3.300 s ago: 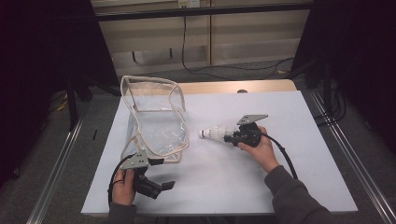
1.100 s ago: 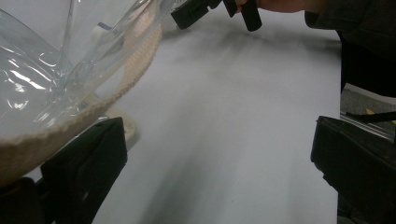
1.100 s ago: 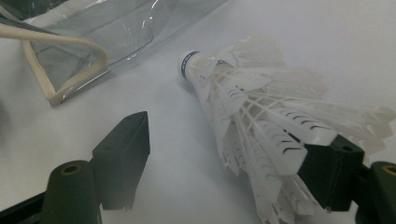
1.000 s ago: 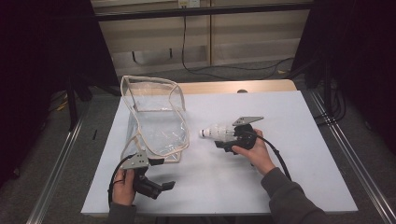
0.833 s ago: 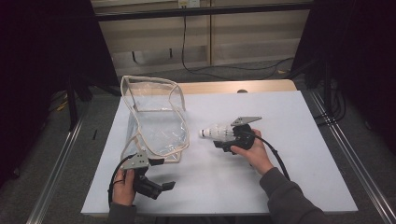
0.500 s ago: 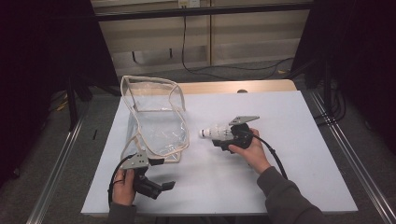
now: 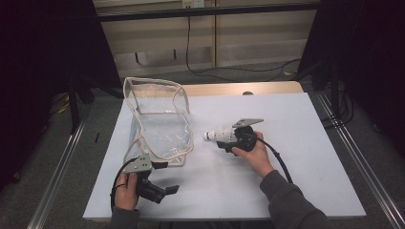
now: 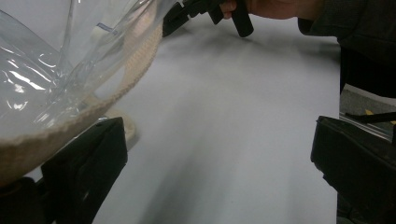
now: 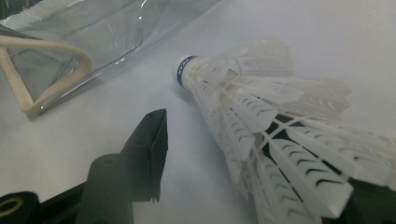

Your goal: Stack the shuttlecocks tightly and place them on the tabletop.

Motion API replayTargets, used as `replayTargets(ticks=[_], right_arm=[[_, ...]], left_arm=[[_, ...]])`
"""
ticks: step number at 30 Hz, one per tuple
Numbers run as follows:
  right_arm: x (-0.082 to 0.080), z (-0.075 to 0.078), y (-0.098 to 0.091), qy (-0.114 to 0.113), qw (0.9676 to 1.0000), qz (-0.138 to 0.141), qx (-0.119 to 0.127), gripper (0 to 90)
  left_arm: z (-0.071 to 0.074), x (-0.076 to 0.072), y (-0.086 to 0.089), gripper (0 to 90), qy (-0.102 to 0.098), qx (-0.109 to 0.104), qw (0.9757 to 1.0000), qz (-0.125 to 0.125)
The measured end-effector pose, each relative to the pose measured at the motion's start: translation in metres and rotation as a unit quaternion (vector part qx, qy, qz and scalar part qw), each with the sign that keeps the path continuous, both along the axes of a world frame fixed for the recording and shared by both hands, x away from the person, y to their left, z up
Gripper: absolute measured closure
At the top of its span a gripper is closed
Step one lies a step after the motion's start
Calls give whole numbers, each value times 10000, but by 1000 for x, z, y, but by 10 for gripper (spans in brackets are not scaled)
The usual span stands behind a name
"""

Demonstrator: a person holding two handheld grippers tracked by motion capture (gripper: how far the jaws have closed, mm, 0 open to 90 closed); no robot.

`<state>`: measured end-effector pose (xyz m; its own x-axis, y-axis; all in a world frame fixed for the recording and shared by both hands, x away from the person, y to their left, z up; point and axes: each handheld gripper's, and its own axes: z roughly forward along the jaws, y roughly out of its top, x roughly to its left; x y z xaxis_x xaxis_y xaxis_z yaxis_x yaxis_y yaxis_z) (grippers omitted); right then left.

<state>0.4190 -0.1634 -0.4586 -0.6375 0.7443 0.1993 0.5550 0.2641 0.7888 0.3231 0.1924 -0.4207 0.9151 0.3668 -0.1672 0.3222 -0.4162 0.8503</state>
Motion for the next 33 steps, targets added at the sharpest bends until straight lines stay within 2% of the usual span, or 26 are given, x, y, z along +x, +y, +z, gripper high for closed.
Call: replayTargets(ticks=[10, 25, 33], right_arm=[[0, 0, 1, -46, 9999, -126, -62, 489], [1, -1, 0, -58, 9996, -253, -60, 705], [2, -1, 1, -101, 9998, -185, -60, 786]], left_arm=[[0, 0, 0, 36, -3, -17, 10000, 2], [0, 0, 0, 37, -4, -13, 10000, 5], [0, 0, 0, 38, -6, -11, 10000, 6]])
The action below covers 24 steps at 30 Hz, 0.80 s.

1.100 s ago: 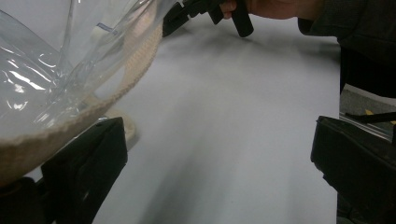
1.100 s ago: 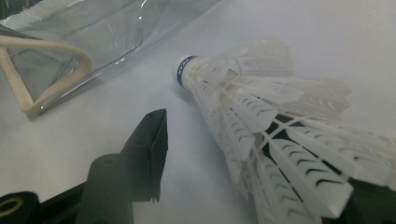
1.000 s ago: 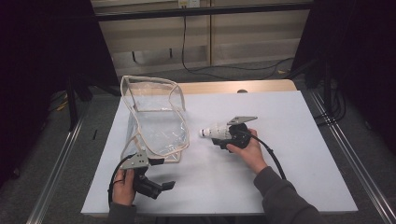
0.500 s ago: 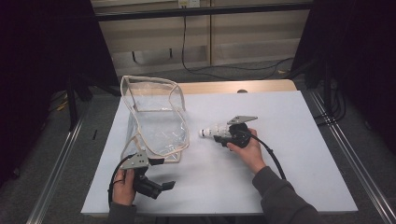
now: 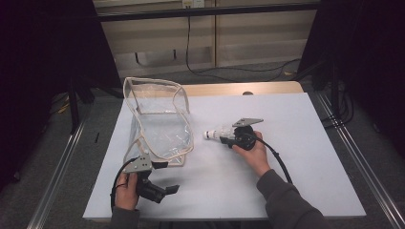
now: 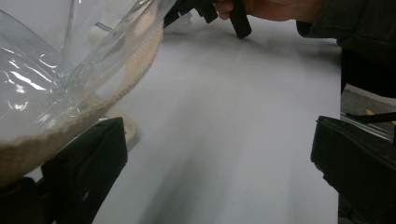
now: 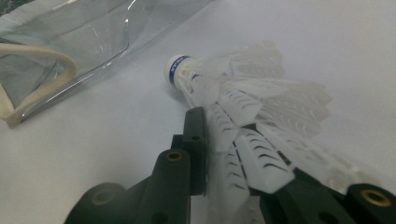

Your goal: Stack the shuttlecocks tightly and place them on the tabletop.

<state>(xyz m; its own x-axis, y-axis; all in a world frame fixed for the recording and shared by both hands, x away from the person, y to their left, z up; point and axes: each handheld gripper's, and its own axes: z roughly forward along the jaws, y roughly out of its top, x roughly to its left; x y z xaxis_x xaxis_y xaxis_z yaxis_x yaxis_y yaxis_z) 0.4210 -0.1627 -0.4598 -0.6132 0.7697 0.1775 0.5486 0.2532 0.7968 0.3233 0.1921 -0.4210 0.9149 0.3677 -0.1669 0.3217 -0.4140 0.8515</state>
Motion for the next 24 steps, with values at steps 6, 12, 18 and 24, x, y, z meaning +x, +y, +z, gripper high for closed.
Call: replayTargets(ticks=[6, 12, 18, 24], right_arm=[[0, 1, 0, -45, 10000, 47, -66, 823], [0, 3, -2, -85, 9998, 123, -90, 852], [-1, 7, -6, -63, 9998, 165, 52, 867], [-2, 10, -7, -6, 9997, 222, 112, 872]], left_arm=[[0, 0, 0, 37, -1, 1, 10000, 1], [0, 0, 0, 37, -2, 4, 10000, 4], [0, 0, 0, 38, -8, 12, 10000, 6], [0, 0, 0, 38, -8, 0, 10000, 8]])
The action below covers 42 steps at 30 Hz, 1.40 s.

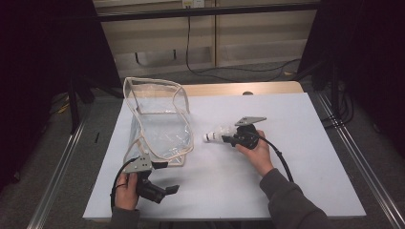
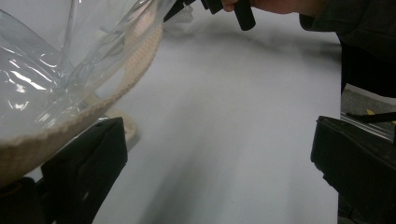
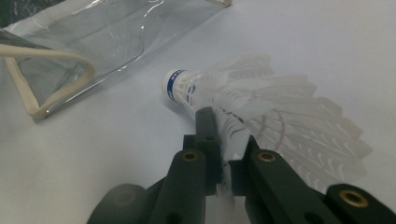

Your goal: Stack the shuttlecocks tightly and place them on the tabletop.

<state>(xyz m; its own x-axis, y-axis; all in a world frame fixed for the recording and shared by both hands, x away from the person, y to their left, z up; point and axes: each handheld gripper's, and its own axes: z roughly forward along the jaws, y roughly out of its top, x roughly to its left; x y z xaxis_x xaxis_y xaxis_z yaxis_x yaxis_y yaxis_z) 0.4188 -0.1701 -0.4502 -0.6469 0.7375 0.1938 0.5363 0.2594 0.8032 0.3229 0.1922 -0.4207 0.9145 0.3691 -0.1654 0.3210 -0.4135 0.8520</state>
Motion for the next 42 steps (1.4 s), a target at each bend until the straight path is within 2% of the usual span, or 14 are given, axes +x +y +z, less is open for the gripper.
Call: replayTargets(ticks=[17, 28, 30, 42], right_arm=[[-4, 15, -8, 64, 9998, 90, 186, 878], [-9, 35, -11, -26, 9995, 192, 253, 878], [-10, 40, -12, -13, 9993, 174, 334, 878], [-9, 61, -14, -59, 9988, 301, 370, 878]], left_arm=[[0, -1, -1, 36, 2, 10, 10000, 12], [0, -2, 0, 36, 10, 5, 10000, -3], [0, -1, -1, 36, 10, -2, 10000, 3], [0, -3, 1, 36, 16, -22, 10000, 37]])
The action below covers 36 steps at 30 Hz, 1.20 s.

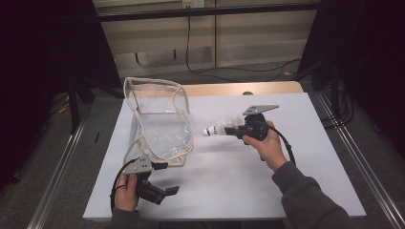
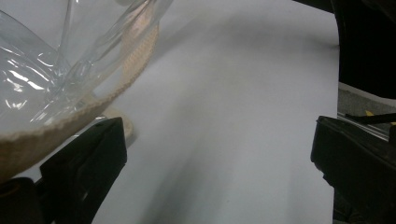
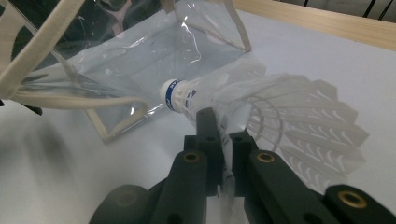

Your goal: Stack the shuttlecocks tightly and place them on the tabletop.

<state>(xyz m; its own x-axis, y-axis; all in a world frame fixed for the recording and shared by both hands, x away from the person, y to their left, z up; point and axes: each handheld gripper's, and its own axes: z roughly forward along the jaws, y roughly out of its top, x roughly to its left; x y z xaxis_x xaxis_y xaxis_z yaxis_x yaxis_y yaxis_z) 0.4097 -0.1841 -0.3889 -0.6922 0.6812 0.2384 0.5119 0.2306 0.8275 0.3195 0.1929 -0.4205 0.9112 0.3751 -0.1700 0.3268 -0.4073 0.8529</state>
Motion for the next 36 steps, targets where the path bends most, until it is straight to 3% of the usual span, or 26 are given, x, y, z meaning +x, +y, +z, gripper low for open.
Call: replayTargets(ticks=[15, 22, 36], right_arm=[[0, 19, -3, -58, 9999, 84, 2, 878], [1, 32, 2, -113, 9998, 165, -94, 878], [0, 55, 13, -239, 9990, 376, -21, 878]], left_arm=[[-1, 0, -2, 35, 19, 27, 10000, -50], [-1, 0, -2, 35, 21, 10, 10000, -43], [-1, 0, -2, 36, -2, 32, 10000, -38]])
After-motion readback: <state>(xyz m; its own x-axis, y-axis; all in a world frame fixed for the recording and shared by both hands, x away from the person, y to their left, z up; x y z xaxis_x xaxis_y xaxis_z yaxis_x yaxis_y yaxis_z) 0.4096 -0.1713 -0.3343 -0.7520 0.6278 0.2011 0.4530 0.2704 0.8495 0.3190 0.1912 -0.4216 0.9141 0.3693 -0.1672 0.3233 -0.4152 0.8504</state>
